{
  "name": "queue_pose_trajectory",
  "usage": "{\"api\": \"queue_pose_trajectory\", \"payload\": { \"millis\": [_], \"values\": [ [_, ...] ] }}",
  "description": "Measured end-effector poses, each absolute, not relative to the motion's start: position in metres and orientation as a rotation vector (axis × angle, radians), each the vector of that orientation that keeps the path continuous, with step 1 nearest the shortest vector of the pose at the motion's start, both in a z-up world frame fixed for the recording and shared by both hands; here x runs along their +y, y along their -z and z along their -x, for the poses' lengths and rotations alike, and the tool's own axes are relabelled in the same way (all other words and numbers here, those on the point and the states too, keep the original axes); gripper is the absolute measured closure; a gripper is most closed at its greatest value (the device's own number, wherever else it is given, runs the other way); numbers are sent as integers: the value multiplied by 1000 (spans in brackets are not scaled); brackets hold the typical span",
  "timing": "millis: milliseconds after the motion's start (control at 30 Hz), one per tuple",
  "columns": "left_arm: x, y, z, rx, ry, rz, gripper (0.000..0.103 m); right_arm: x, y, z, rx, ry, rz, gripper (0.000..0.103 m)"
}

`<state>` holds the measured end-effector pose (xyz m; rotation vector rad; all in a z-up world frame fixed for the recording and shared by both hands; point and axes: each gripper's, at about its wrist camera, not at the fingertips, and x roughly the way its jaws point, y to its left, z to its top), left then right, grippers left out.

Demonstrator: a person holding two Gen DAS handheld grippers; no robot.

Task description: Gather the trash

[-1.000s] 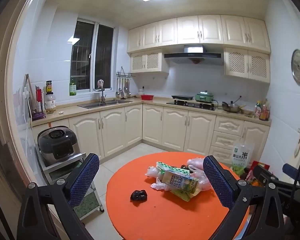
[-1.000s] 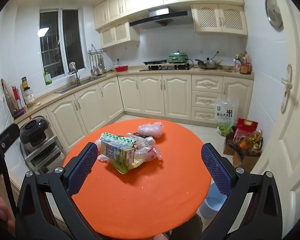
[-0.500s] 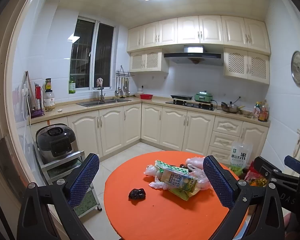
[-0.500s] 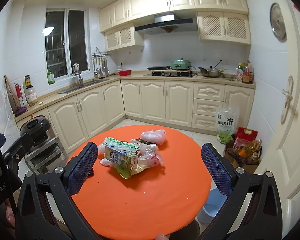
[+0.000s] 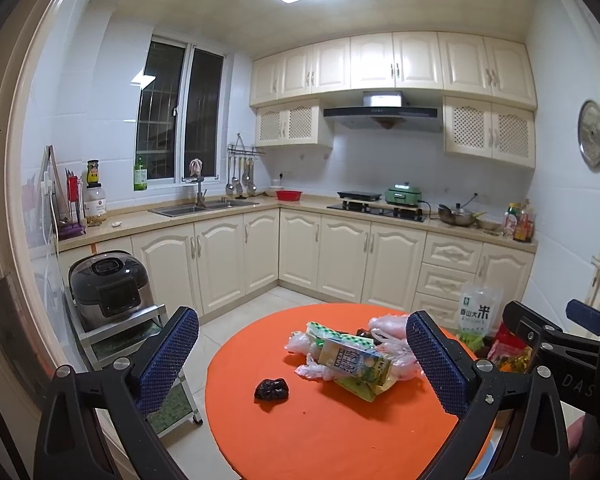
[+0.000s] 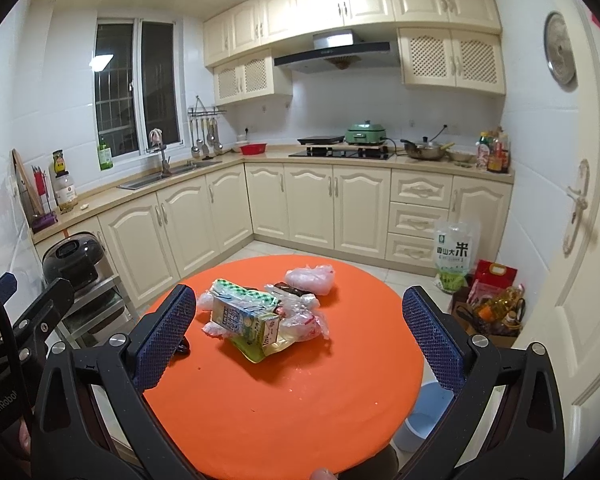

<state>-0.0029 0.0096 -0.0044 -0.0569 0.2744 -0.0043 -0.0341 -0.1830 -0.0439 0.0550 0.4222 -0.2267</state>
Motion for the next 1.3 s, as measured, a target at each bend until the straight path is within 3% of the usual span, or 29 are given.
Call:
{"api": "queue_pose_trajectory", "payload": {
  "millis": [900, 1300],
  "values": [
    [9, 3, -3, 269, -20, 63, 1, -185, 46, 24, 430, 201, -49, 0],
    [6, 20, -43, 338, -17, 69, 1, -197, 61, -1, 475, 206, -53, 0]
  ]
}}
